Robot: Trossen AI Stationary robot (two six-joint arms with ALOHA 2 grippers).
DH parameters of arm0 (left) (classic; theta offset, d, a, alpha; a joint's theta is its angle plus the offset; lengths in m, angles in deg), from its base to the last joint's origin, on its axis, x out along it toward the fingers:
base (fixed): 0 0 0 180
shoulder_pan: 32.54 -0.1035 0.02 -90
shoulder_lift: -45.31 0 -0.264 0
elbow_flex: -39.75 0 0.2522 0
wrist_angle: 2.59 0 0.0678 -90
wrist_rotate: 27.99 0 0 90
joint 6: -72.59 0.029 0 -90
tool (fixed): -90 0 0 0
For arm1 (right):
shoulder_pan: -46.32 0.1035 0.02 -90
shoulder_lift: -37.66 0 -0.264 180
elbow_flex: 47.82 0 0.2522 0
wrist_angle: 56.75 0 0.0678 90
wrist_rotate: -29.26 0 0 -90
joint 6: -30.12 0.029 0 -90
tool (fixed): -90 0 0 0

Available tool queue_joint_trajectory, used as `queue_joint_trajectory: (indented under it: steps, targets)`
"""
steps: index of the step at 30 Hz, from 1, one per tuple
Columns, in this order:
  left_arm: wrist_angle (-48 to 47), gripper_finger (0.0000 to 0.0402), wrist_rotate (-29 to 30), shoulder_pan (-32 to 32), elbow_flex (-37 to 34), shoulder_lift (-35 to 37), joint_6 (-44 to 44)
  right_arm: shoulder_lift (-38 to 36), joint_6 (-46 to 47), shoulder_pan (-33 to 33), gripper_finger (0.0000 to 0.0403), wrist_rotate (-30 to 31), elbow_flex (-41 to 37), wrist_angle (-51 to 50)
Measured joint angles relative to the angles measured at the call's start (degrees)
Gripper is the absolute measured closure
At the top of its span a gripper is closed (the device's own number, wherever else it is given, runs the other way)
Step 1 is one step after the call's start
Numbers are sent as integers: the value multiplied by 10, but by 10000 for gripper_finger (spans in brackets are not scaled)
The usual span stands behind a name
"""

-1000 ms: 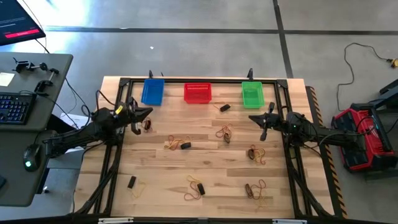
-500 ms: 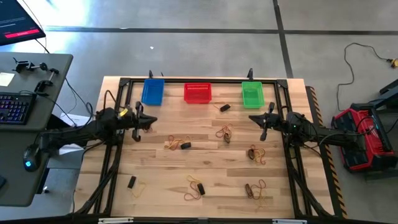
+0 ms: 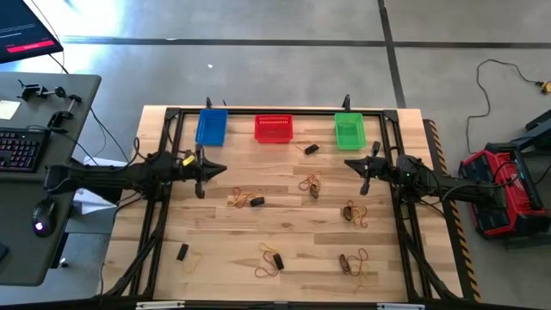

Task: Sort rubber bands into baskets
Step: Put the yellow rubberband into the orange bin

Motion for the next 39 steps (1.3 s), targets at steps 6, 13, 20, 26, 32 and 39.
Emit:
queue_joint_trajectory:
  steps: [6, 13, 20, 26, 32, 39]
  targets:
    - [13, 402, 21, 36, 0, -48, -7, 0, 0, 0, 403, 0, 0, 0]
    - [20, 402, 52, 66, 14, -99, 1, 0, 0, 0, 403, 0, 0, 0]
    - [21, 401, 53, 93, 67, -185, 7, 0, 0, 0, 403, 0, 0, 0]
    - [20, 401, 53, 96, 100, -261, 3, 0, 0, 0, 403, 0, 0, 0]
    - [20, 402, 53, 96, 127, -338, 1, 0, 0, 0, 403, 0, 0, 0]
    - [20, 402, 43, 96, 169, -446, 1, 0, 0, 0, 403, 0, 0, 0]
